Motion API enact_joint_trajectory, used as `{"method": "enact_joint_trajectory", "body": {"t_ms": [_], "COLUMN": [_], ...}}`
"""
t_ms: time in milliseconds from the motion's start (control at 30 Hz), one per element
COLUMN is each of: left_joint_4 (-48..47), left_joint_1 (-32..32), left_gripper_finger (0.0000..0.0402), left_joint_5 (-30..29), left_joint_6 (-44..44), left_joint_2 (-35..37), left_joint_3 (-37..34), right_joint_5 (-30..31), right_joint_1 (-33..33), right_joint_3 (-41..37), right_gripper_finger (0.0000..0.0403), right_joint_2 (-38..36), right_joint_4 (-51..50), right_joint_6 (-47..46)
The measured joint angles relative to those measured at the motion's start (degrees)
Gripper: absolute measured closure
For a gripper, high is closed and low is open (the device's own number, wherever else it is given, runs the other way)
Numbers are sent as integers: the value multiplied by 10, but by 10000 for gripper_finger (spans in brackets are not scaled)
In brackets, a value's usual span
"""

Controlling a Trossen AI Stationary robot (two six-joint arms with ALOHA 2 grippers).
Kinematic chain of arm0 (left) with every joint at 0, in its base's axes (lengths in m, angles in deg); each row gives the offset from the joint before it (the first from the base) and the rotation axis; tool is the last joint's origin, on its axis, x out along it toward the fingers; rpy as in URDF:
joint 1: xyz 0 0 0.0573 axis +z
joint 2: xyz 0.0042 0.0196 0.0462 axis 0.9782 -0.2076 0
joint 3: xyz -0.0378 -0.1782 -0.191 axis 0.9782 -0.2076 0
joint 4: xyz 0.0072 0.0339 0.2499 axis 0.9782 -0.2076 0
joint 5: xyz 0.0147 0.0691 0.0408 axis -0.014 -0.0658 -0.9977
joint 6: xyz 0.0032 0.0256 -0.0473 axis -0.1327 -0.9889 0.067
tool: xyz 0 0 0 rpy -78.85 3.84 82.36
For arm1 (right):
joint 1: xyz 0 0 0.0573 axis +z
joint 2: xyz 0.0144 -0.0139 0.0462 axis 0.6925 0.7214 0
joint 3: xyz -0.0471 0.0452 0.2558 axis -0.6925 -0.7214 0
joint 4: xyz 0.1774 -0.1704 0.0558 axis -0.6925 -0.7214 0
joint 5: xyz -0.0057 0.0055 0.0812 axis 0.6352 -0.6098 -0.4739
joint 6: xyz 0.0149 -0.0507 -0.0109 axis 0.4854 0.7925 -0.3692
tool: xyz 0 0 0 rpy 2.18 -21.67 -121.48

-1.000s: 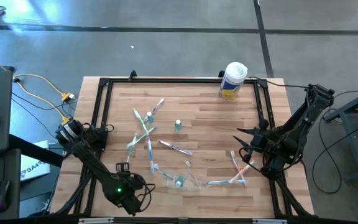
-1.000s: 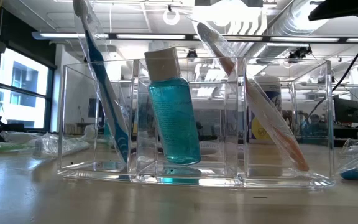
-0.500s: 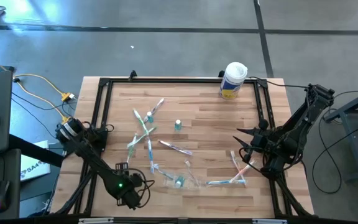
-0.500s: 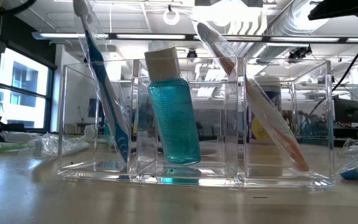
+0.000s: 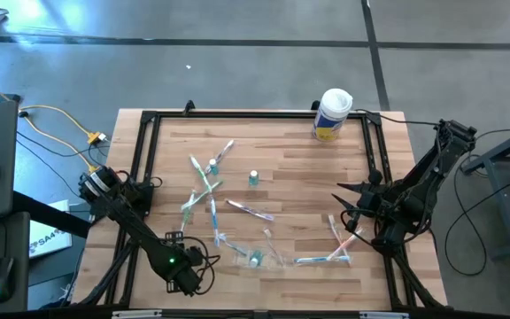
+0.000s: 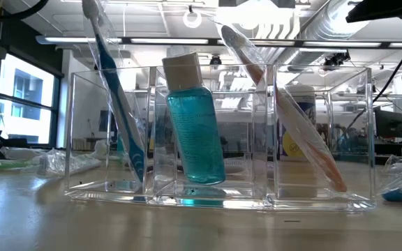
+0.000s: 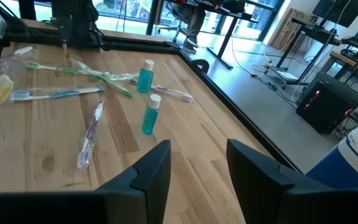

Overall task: Pick & Place toothbrushing station
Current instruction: Put the purple toothbrush into the transparent organizer

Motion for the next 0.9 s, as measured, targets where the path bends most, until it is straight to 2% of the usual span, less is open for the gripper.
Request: {"method": "enact_joint_trajectory", "body": {"t_ms": [467, 700, 800, 900], "left_joint_4": [4, 11, 20, 23], "left_joint_1": [0, -3, -3, -3], "left_gripper_finger": [215, 216, 232, 270], "left_joint_5": [-21, -18, -17, -15], "left_joint_6": [21, -4, -24, -26], "left_joint_2": [-1, -1, -1, -1], "left_joint_3": [1, -15, -20, -21], "right_joint_5": [0, 0, 0, -1], "right_joint_1": [0, 0, 0, 0], "right_joint_3": [0, 0, 0, 0], "right_gripper_finger": [254, 254, 254, 254], "right_joint_2": [0, 0, 0, 0], "right_joint_4": [3, 4, 5, 5], "right_joint_6": [0, 0, 0, 0]}}
